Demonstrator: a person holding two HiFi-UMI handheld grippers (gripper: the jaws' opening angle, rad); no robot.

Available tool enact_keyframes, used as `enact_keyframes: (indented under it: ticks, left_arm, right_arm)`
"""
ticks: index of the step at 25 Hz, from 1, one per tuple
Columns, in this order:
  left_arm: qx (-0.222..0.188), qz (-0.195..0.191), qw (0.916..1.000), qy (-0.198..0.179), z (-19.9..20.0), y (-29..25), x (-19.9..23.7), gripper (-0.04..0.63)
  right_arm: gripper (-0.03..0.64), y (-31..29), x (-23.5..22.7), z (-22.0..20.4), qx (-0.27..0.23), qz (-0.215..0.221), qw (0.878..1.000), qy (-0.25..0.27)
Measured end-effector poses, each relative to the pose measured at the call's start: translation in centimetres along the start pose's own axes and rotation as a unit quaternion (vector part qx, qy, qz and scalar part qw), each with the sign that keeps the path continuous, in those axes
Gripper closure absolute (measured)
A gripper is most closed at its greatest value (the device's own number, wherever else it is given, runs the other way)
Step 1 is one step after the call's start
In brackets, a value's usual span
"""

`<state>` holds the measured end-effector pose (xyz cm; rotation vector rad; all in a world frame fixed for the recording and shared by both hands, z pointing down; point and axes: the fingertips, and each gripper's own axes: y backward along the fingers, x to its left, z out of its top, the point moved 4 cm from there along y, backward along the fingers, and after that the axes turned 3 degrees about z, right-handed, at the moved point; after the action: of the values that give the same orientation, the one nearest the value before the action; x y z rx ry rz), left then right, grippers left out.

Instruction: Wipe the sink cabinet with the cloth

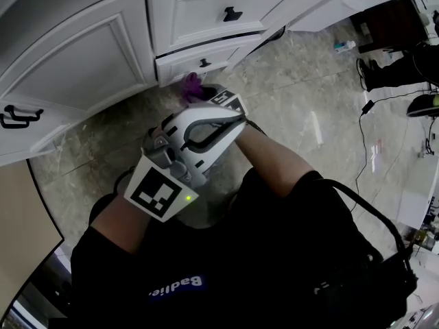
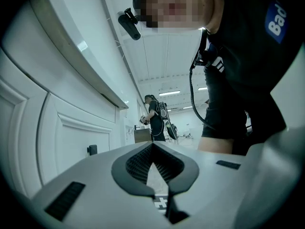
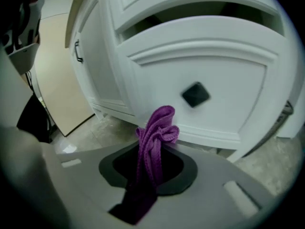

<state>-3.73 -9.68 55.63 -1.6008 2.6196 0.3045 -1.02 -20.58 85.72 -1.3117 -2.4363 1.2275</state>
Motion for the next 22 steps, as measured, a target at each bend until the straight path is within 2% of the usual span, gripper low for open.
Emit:
enact_keyframes:
  ticks: [5,9,11,17,22]
  left_arm:
    - [0.000,0.007,1.0000,0.003,0.2,0.5,0.1,0.606]
    - [0.005,0.007,0.9999,0.009,-0.2,0.5,0.0,0.606]
    - [0.012,0.005,0.9999,0.010,-0.6,0.4,-0.1,0.606]
    - [0.028,0.008,0.9993,0.022,-1.7,0.3,0.0,0.606]
    - [0.030,0.006,0.9992,0.025,-1.7,0.0,-0.1,0.606]
  right_arm:
    - [0.537,2.3,-8.9,-3.8,0.023,-0.093,0.994,-0.054]
    - [0.537,4.6,-13.8,-5.4,0.028,-0.159,0.982,-0.101]
    - [0.537,5.0,-15.2,-5.4,0.024,-0.175,0.978,-0.110]
    - [0.537,3.5,-14.5,-3.8,0.012,-0.162,0.981,-0.105]
    - [0.537,0.9,-11.0,-2.1,-0.002,-0.120,0.988,-0.095]
